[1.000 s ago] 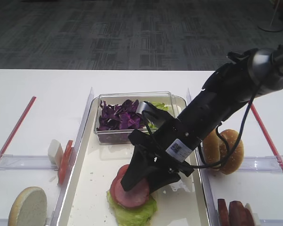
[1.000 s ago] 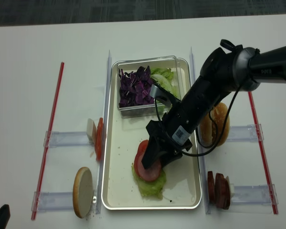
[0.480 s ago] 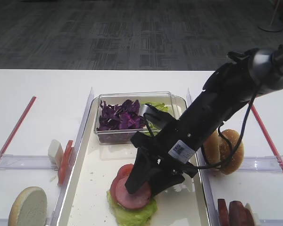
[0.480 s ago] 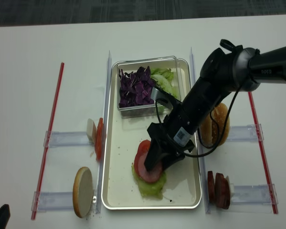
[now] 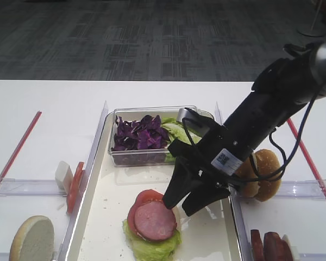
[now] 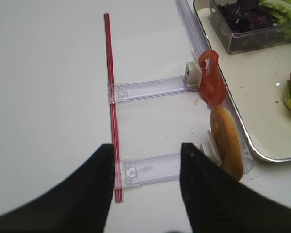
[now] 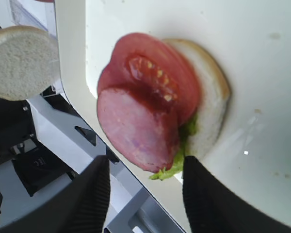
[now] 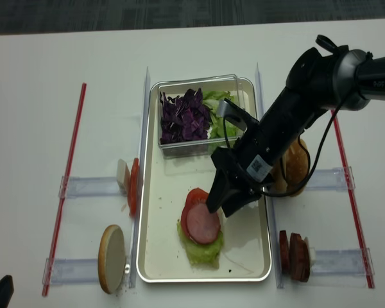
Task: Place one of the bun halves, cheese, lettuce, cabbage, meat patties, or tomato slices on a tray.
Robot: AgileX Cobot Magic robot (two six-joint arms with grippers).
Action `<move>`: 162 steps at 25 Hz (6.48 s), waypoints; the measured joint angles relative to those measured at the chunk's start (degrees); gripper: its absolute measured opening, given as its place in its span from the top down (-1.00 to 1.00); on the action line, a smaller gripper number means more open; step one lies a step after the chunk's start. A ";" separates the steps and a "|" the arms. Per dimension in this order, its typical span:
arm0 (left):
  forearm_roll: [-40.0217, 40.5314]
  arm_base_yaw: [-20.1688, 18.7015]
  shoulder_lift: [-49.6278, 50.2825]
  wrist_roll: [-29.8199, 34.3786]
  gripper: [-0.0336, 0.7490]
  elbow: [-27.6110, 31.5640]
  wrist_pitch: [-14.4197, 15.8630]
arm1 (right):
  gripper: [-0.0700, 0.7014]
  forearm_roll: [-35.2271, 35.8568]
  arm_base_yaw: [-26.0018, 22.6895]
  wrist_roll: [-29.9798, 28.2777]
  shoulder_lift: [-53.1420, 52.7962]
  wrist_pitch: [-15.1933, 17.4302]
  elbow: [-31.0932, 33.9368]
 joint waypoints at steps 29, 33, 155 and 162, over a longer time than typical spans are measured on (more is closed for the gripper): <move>0.00 0.00 0.00 0.00 0.16 0.00 0.00 | -0.18 -15.93 -0.09 15.74 -8.86 1.42 -9.55; 0.00 0.00 0.00 0.00 0.16 0.00 0.00 | -0.18 -21.44 -0.09 21.11 -9.48 1.69 -13.15; 0.00 0.00 0.00 0.00 0.16 0.00 0.00 | -0.67 -59.02 -17.23 36.96 -94.41 6.15 16.41; 0.00 0.00 0.00 0.00 0.16 0.00 0.00 | -0.67 -58.24 -17.23 37.23 -100.46 6.15 23.95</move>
